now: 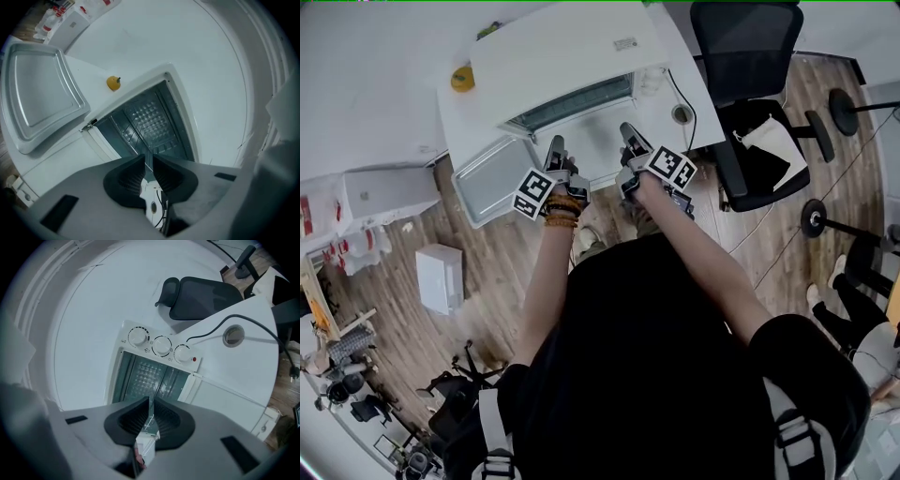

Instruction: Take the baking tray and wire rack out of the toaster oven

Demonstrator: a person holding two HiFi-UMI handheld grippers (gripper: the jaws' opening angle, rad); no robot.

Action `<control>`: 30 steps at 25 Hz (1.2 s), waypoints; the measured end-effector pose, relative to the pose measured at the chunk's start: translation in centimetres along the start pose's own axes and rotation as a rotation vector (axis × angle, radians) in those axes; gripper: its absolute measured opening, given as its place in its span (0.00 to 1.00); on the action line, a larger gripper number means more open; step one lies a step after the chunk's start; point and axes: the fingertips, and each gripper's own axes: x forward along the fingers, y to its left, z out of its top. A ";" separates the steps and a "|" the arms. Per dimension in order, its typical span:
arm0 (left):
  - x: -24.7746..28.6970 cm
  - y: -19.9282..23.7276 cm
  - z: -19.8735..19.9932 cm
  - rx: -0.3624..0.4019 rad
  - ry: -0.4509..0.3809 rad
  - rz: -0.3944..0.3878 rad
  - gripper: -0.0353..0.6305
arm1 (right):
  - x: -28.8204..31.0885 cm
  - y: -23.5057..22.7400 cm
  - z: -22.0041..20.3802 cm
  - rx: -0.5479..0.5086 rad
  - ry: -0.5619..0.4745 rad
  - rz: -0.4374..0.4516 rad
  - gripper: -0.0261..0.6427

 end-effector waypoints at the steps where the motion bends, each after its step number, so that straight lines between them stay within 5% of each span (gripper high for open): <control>1: 0.5 0.2 0.0 -0.025 -0.012 0.004 0.14 | 0.6 -0.2 0.3 -0.001 0.009 0.001 0.11; 7: 2.9 2.8 1.3 -0.264 -0.121 0.042 0.14 | 4.2 -1.2 1.4 0.033 0.064 0.010 0.12; 18: 7.3 5.2 1.7 -0.277 -0.080 0.102 0.22 | 10.4 -3.0 1.6 0.138 0.137 0.002 0.24; 27: 9.6 7.1 2.2 -0.305 -0.077 0.145 0.23 | 12.7 -4.1 2.4 0.158 0.135 -0.036 0.24; 30: 10.1 7.5 2.0 -0.336 -0.059 0.136 0.22 | 12.5 -5.1 2.7 0.154 0.110 -0.078 0.17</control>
